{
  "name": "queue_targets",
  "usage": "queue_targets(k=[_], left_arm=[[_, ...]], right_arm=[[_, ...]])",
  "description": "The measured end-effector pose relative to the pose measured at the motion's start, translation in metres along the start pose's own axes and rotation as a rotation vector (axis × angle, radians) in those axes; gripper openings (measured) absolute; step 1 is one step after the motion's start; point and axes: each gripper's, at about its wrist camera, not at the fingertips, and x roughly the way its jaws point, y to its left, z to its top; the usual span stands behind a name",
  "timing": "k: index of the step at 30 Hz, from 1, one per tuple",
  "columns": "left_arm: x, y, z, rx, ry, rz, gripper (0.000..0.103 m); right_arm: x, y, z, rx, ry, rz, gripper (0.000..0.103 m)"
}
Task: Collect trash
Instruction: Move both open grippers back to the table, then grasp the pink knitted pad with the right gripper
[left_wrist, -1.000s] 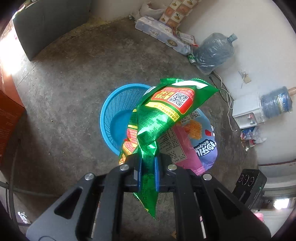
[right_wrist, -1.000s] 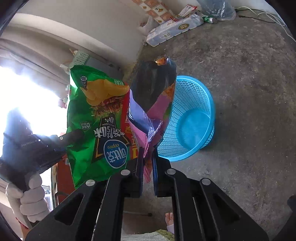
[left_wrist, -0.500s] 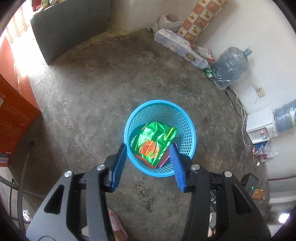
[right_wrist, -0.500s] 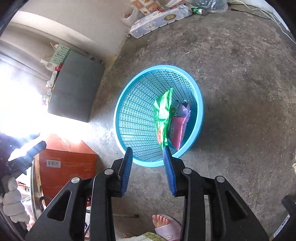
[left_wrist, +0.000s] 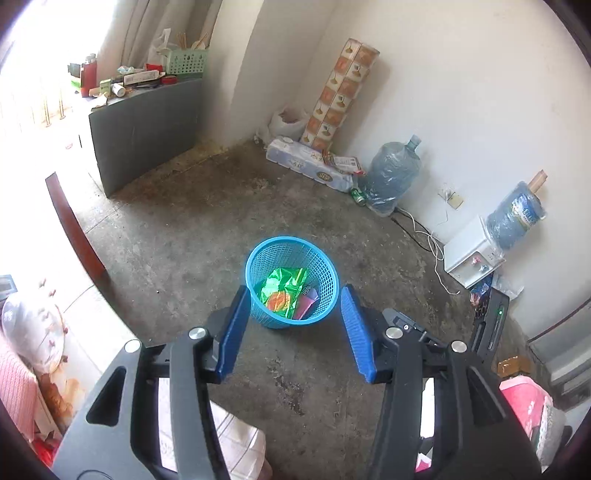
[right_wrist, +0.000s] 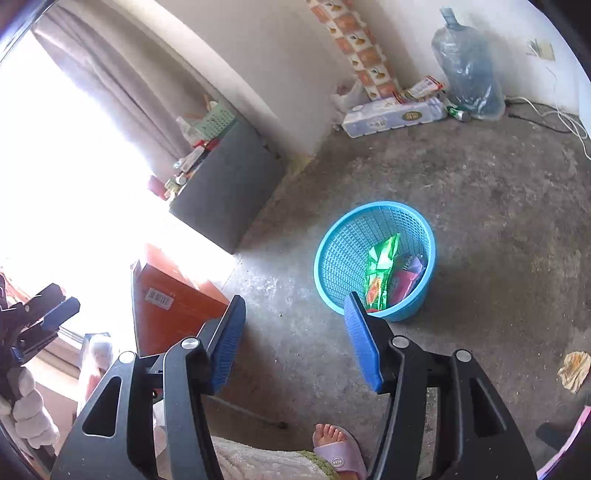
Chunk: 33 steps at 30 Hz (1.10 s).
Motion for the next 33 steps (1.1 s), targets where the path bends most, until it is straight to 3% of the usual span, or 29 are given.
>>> queue_targets(k=[8,16,22,25,28,31,33], left_arm=[[-0.129,0.055,-0.097,-0.025,-0.136,0.158,0.063],[-0.221,0.127,-0.18,-0.227,-0.254,0.299,0.064],[-0.256,0.162,-0.209,-0.301,-0.31,0.335,0.064],[-0.265,0.178,-0.212,-0.336,-0.325,0.323,0.064],[-0.269,0.191,-0.213,-0.347,-0.32,0.321,0.064],[-0.263,0.2,-0.209,-0.355,-0.304,0.313,0.064],[-0.261,0.206,-0.209,-0.361,-0.29,0.31,0.064]], right_arm=[[-0.036,0.098,-0.037,-0.238,0.079,0.144,0.069],[-0.003,0.2,-0.095,-0.306,0.327,0.36,0.071],[0.026,0.268,-0.132,-0.361,0.476,0.421,0.071],[0.038,0.289,-0.133,-0.345,0.491,0.445,0.071],[0.05,0.312,-0.128,-0.392,0.459,0.415,0.071],[0.059,0.344,-0.133,-0.542,0.411,0.364,0.072],[0.067,0.363,-0.137,-0.672,0.388,0.348,0.083]])
